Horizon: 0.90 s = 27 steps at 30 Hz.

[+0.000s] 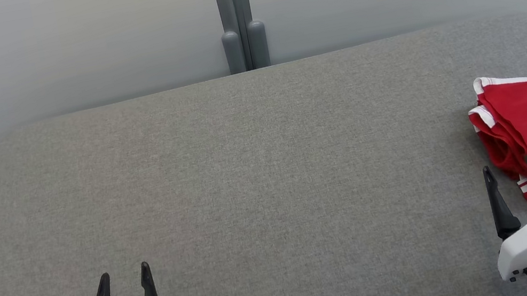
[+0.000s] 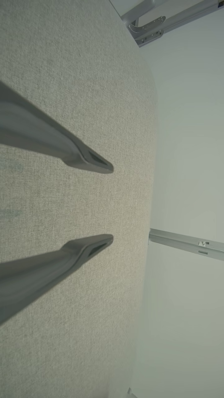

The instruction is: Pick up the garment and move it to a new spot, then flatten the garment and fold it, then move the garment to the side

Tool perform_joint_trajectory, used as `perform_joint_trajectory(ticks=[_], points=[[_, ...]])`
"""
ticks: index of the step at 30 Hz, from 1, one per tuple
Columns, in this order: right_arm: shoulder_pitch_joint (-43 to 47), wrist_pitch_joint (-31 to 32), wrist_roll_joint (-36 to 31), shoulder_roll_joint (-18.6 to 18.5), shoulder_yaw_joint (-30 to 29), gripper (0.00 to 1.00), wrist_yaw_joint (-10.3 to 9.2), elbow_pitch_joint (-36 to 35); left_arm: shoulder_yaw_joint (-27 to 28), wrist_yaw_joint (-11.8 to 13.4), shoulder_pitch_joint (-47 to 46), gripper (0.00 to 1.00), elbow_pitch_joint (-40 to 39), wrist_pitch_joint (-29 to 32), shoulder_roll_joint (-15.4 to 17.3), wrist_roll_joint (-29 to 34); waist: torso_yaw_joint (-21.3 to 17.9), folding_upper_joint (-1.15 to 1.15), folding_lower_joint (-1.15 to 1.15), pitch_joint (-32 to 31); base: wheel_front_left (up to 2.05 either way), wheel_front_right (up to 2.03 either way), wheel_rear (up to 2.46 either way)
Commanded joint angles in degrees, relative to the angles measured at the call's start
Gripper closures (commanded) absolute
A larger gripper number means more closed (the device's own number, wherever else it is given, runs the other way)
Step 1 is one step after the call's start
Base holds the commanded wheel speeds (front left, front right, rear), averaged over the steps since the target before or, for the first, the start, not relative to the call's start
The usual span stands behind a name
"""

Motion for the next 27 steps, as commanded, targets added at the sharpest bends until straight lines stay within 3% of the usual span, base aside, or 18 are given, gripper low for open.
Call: perform_joint_trajectory(ticks=[1, 27], points=[[-0.4, -0.2, 0.2, -0.1, -0.1, 0.0, -0.1, 0.2, 0.2, 0.2, 0.6, 0.0, -0.1, 0.0, 0.0, -0.3, -0.1, 0.0, 0.0, 0.0, 0.0, 0.0, 0.0], [-0.2, 0.0, 0.0, 0.0, -0.1, 0.0, -0.01, 0.0, -0.2, 0.2, -0.1, 0.0, -0.3, 0.0, 0.0, -0.1, -0.2, 0.0, 0.0, 0.2, 0.0, 0.0, 0.0]])
